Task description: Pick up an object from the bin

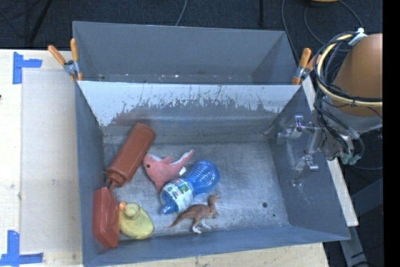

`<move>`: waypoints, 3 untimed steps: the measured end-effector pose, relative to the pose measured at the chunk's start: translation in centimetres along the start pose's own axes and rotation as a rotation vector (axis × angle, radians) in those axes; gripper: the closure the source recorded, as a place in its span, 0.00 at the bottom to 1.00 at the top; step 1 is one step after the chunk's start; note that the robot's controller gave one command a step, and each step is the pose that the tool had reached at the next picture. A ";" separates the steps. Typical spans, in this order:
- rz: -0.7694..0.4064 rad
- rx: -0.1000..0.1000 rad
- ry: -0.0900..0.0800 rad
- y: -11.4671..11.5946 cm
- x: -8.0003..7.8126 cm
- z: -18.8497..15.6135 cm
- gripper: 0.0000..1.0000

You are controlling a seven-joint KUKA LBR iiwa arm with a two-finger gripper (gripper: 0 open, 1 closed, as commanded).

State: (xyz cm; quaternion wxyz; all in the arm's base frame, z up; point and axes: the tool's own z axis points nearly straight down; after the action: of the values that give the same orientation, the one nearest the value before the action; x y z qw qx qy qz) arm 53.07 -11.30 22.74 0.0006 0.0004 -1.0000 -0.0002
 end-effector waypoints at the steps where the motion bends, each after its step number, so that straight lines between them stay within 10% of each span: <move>1: -0.101 0.001 -0.003 1.9 -0.3 3.5 0.00; 3: -0.705 -0.002 -0.004 10.9 -1.5 8.0 0.00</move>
Offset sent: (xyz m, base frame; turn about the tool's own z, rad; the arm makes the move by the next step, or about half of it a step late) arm -0.0108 0.1383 -0.0674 -0.4736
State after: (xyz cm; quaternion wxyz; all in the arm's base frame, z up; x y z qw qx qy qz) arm 54.51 -0.39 14.71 -0.0014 0.3456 -0.9384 -0.0014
